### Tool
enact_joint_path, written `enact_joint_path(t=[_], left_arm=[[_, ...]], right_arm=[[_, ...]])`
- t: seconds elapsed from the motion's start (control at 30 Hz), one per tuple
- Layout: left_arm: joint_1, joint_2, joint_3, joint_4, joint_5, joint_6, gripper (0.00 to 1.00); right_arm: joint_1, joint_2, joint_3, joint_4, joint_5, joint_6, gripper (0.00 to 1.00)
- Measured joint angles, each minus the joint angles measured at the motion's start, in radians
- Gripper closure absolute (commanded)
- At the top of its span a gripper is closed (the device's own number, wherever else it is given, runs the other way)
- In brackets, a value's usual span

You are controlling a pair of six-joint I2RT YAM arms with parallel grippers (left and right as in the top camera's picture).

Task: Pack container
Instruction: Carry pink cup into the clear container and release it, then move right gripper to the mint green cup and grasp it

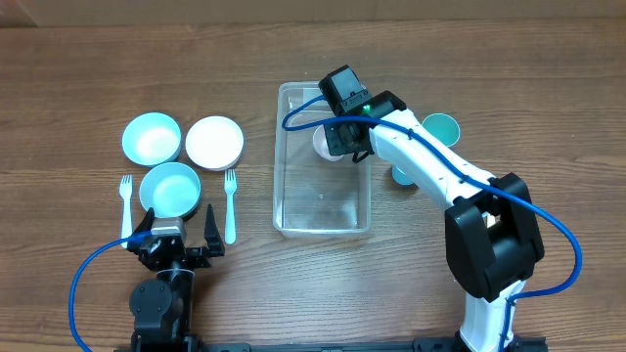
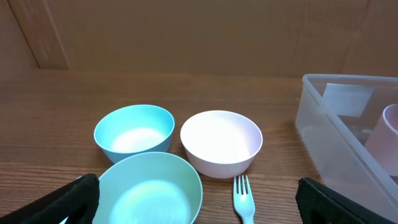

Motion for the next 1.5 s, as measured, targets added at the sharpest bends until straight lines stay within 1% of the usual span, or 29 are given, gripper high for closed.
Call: enact_joint_path(t=[0.13,0.27,0.47,0.57,0.67,0.73,0.8,0.9,0.97,1.07,1.23,1.37,1.5], left_arm=[[0.0,0.0,0.0,0.0,0.0,0.0,0.0],[0.0,0.0,0.0,0.0,0.0,0.0,0.0],[0.0,0.0,0.0,0.0,0.0,0.0,0.0],[0.0,0.0,0.0,0.0,0.0,0.0,0.0],[0.0,0.0,0.0,0.0,0.0,0.0,0.0],[0.0,0.0,0.0,0.0,0.0,0.0,0.0],[0.0,0.0,0.0,0.0,0.0,0.0,0.0],[0.0,0.0,0.0,0.0,0.0,0.0,0.0],[0.0,0.0,0.0,0.0,0.0,0.0,0.0],[0.0,0.0,0.0,0.0,0.0,0.0,0.0],[0.0,0.0,0.0,0.0,0.0,0.0,0.0],[0.0,0.0,0.0,0.0,0.0,0.0,0.0],[0.0,0.0,0.0,0.0,0.0,0.0,0.0]], right_arm=[[0.0,0.0,0.0,0.002,-0.009,0.007,0.64],[0.0,0.0,0.013,0.002,-0.011,0.007,0.6],[0.0,0.0,0.114,-0.017,0.003,0.006,0.55],[0.0,0.0,0.196,-0.076,0.045,0.007,0.55],[-0.007,0.0,0.278,-0.204,0.067,0.011,0.55],[-0.041,-0.002,0.338,-0.307,0.071,0.037,0.55],[-0.095,-0.012,0.351,-0.375,0.062,0.053,0.55],[-0.244,-0.032,0.353,-0.475,0.008,0.07,0.55],[-0.325,-0.035,0.353,-0.504,-0.019,0.072,0.55],[-0.419,-0.036,0.345,-0.509,-0.056,0.067,0.55],[-0.494,-0.04,0.289,-0.468,-0.089,0.063,0.55],[-0.53,-0.042,0.192,-0.387,-0.121,0.063,0.55],[-0.536,-0.042,0.059,-0.286,-0.136,0.063,0.56]])
